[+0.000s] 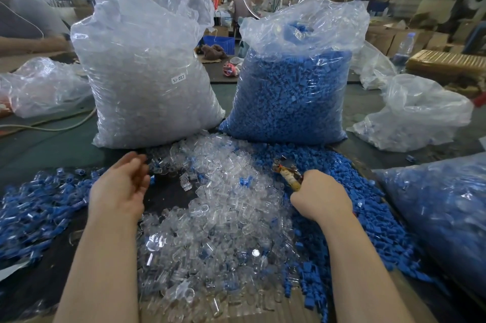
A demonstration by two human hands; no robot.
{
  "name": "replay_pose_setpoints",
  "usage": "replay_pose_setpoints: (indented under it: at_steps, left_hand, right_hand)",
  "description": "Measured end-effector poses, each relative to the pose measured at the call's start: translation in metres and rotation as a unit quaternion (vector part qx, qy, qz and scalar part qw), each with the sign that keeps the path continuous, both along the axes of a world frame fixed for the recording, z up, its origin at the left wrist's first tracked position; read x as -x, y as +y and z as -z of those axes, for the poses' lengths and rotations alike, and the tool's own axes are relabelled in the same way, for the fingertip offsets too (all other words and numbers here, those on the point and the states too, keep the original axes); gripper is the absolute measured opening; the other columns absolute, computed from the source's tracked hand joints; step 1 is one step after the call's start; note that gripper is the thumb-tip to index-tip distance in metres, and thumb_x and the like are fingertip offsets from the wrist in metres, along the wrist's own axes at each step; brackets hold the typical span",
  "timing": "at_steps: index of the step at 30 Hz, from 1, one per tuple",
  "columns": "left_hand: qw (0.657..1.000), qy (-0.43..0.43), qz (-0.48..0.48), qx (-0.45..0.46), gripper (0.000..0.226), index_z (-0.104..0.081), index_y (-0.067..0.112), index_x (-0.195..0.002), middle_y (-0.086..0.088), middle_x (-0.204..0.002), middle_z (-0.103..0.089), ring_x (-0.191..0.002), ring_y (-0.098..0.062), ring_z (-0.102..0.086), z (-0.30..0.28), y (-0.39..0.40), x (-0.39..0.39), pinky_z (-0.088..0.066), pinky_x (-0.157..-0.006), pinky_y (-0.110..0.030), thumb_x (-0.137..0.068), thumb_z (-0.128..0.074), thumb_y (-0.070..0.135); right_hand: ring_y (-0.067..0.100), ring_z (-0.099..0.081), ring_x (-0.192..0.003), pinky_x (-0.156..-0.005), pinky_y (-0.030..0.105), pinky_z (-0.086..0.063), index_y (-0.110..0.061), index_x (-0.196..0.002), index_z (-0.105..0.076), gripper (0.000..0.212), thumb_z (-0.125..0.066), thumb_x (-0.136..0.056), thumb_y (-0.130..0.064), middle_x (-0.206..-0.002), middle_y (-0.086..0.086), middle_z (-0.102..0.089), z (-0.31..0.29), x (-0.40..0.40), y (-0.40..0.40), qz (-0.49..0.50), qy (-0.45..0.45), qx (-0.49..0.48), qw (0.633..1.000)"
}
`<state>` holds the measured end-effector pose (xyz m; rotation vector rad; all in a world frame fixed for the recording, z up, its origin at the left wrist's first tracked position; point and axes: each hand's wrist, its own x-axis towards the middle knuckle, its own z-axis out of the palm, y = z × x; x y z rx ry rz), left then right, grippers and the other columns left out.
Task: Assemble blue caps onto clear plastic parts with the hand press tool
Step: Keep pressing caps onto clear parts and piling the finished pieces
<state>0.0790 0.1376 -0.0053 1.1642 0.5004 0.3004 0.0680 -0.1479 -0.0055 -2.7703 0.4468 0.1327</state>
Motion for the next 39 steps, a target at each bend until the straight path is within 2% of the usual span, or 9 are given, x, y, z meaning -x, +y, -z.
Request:
replay_pose_setpoints:
  at_steps: [3,6,8,10,14,22,27,31,39]
  left_hand:
    - [0.966,0.057,0.062,-0.245,0.022,-0.069,0.018,-0.113,0.001,-0.1,-0.069,-0.084,-0.007,-0.059,0.005,-0.015,-0.006,-0.046,-0.075,-0.024,-0.093,-0.063,0.01]
    - [0.84,0.14,0.168,-0.496,0.034,-0.064,0.021,-0.125,-0.002,-0.118,-0.068,-0.098,-0.019,-0.064,0.019,-0.027,-0.006,-0.051,-0.091,-0.036,-0.091,-0.066,0.022]
    - [0.756,0.172,0.192,-0.602,0.043,-0.057,0.023,-0.135,-0.006,-0.131,-0.06,-0.106,-0.026,-0.061,0.024,-0.031,-0.007,-0.05,-0.094,-0.038,-0.092,-0.064,0.024]
    - [0.743,0.163,0.185,-0.622,0.041,-0.059,0.022,-0.132,-0.006,-0.125,-0.062,-0.107,-0.026,-0.061,0.022,-0.034,-0.008,-0.05,-0.09,-0.034,-0.092,-0.065,0.02]
    - [0.764,0.149,0.17,-0.604,0.021,-0.067,0.022,-0.109,0.003,-0.094,-0.064,-0.094,-0.02,-0.06,0.021,-0.037,-0.005,-0.048,-0.082,-0.029,-0.089,-0.069,0.019]
    - [0.821,0.108,0.175,-0.532,0.015,-0.064,0.022,-0.084,0.006,-0.079,-0.065,-0.072,-0.008,-0.059,0.014,-0.036,-0.003,-0.041,-0.057,-0.022,-0.081,-0.077,0.017]
    - [0.864,0.084,0.17,-0.466,0.01,-0.066,0.022,-0.085,0.002,-0.078,-0.07,-0.076,-0.015,-0.067,0.012,-0.037,-0.002,-0.055,-0.075,-0.034,-0.083,-0.075,0.018]
    - [0.924,0.051,0.184,-0.33,0.01,-0.068,0.019,-0.093,-0.003,-0.085,-0.072,-0.074,-0.014,-0.069,0.005,-0.041,-0.003,-0.054,-0.066,-0.026,-0.093,-0.063,0.011]
    - [0.966,0.012,0.256,-0.025,0.016,-0.069,0.004,-0.098,-0.005,-0.074,-0.071,-0.064,-0.01,-0.068,-0.006,-0.049,-0.001,-0.057,-0.059,-0.02,-0.097,-0.053,0.002]
  right_hand:
    - [0.019,-0.05,-0.063,-0.051,0.028,-0.034,-0.015,-0.075,-0.045,0.014,-0.058,-0.083,-0.017,-0.075,0.003,-0.053,0.001,-0.001,0.0,0.006,0.001,-0.002,1.0]
    - [0.02,-0.049,-0.062,-0.05,0.028,-0.032,-0.015,-0.075,-0.046,0.015,-0.059,-0.083,-0.017,-0.075,0.004,-0.054,0.003,-0.002,-0.001,0.022,-0.003,-0.007,1.0]
    - [0.02,-0.05,-0.061,-0.049,0.028,-0.032,-0.014,-0.075,-0.047,0.015,-0.059,-0.083,-0.017,-0.074,0.004,-0.054,0.004,-0.002,-0.002,0.023,-0.003,-0.007,1.0]
    - [0.02,-0.051,-0.061,-0.049,0.027,-0.032,-0.014,-0.076,-0.047,0.014,-0.059,-0.083,-0.017,-0.073,0.004,-0.055,0.004,-0.003,-0.003,0.022,0.001,-0.006,1.0]
    - [0.02,-0.052,-0.064,-0.05,0.028,-0.034,-0.016,-0.077,-0.048,0.014,-0.061,-0.082,-0.021,-0.076,0.003,-0.055,0.005,-0.003,-0.003,0.023,0.0,-0.009,1.0]
    - [0.021,-0.054,-0.066,-0.051,0.027,-0.036,-0.018,-0.082,-0.049,0.01,-0.058,-0.08,-0.021,-0.078,0.004,-0.057,0.006,-0.007,-0.004,0.023,-0.028,-0.046,0.998]
    - [0.019,-0.05,-0.064,-0.049,0.027,-0.032,-0.018,-0.082,-0.049,0.011,-0.06,-0.081,-0.021,-0.08,0.003,-0.056,0.006,-0.007,-0.003,0.037,-0.053,-0.031,0.997]
    - [0.026,-0.053,-0.071,-0.059,0.032,-0.04,-0.017,-0.075,-0.042,0.021,-0.061,-0.084,-0.021,-0.098,0.01,-0.056,0.006,-0.004,-0.005,0.068,-0.032,-0.007,0.997]
    - [0.022,-0.048,-0.061,-0.049,0.029,-0.032,-0.015,-0.073,-0.046,0.019,-0.062,-0.083,-0.018,-0.073,0.005,-0.053,0.011,-0.004,-0.004,0.071,-0.012,-0.018,0.997]
